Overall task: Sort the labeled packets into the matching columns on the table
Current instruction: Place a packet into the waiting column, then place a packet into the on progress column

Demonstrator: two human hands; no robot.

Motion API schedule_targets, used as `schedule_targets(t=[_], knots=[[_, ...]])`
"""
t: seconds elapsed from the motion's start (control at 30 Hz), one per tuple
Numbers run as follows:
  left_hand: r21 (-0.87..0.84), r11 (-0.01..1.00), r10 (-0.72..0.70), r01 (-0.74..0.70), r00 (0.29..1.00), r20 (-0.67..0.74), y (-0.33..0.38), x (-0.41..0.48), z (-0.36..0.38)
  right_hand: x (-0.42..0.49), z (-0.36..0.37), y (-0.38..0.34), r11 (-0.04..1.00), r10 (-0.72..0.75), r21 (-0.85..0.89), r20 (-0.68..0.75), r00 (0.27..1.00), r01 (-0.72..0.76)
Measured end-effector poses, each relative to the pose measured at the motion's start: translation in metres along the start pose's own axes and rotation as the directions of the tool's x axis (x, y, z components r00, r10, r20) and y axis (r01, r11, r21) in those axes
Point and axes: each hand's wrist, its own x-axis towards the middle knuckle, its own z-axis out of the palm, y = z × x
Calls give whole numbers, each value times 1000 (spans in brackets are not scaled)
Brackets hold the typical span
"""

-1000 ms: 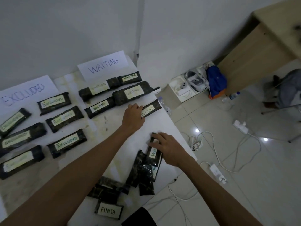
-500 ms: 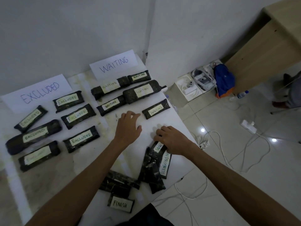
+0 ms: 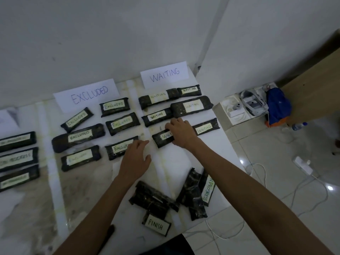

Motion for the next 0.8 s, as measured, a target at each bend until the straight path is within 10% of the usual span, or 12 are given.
schedule_targets(t=[0.5, 0.8], knots=[[-15, 994, 107, -106, 985, 138, -3, -73, 9, -101, 8, -20, 875, 251, 418, 36, 967, -243], [-19, 986, 166, -166, 968, 189, 2, -113, 15, -196, 71, -98, 713, 613, 246, 236, 754, -657]])
